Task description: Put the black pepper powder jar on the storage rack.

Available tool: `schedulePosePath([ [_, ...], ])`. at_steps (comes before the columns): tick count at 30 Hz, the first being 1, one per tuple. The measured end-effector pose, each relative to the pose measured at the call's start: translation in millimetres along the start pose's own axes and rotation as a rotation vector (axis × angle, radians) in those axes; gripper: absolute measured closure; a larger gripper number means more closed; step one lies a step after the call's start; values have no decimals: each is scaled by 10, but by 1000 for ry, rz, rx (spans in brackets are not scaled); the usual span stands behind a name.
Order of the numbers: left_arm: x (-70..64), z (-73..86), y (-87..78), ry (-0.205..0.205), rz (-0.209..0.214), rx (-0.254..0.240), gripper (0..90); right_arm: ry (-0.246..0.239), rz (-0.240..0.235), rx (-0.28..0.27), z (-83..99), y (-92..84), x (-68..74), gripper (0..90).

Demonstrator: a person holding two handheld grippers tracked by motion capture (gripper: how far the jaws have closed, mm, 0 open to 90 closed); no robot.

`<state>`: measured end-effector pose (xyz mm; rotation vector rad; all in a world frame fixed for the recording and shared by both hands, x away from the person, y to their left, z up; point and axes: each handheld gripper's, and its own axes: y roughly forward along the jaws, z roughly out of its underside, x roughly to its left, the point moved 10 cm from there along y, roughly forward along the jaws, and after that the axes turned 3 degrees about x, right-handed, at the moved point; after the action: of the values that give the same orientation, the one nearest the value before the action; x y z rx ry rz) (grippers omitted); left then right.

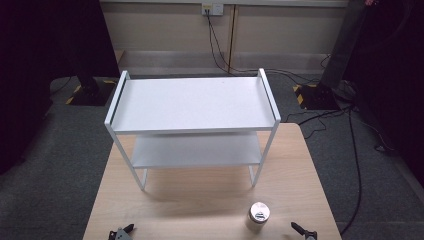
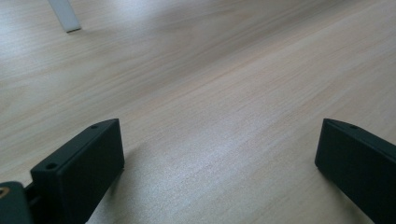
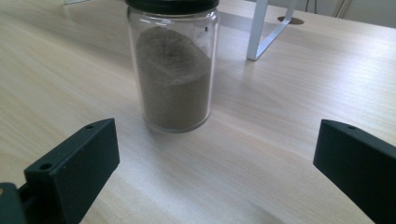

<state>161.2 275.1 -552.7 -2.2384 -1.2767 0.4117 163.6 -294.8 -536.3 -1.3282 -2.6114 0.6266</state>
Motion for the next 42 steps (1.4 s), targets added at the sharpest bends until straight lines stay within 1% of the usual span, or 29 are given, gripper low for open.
schedulePosePath([
  [4,-1,1,0,-2,-1,-1,6,-7,-5,15,-13,1,6,1],
  [6,2,0,-2,0,0,2,6,-2,-6,15,-10,-5,23,1],
  [11,0,1,-1,-4,-4,-2,10,-8,-16,23,-12,15,49,1],
  [17,-1,2,-1,-6,-6,-2,11,-11,-30,15,-51,60,89,2],
  [19,-1,2,-2,-6,-6,-2,12,-12,-24,10,-63,74,102,2],
  [26,-4,3,-2,-13,-12,-2,12,-11,-33,6,-95,118,109,1],
  [29,-4,3,-1,-13,-12,-2,12,-11,-42,13,-118,146,113,1],
  [35,-5,3,-2,-13,-13,-2,12,-27,-51,14,-174,217,132,2],
  [38,-6,3,-2,-14,-14,-2,13,-10,-52,-2,-197,250,139,1],
  [39,-6,3,-2,-14,-15,-2,13,-5,-60,-6,-209,263,135,1],
  [42,-6,3,-2,-15,-16,-2,13,-13,-61,-3,-243,296,139,1],
])
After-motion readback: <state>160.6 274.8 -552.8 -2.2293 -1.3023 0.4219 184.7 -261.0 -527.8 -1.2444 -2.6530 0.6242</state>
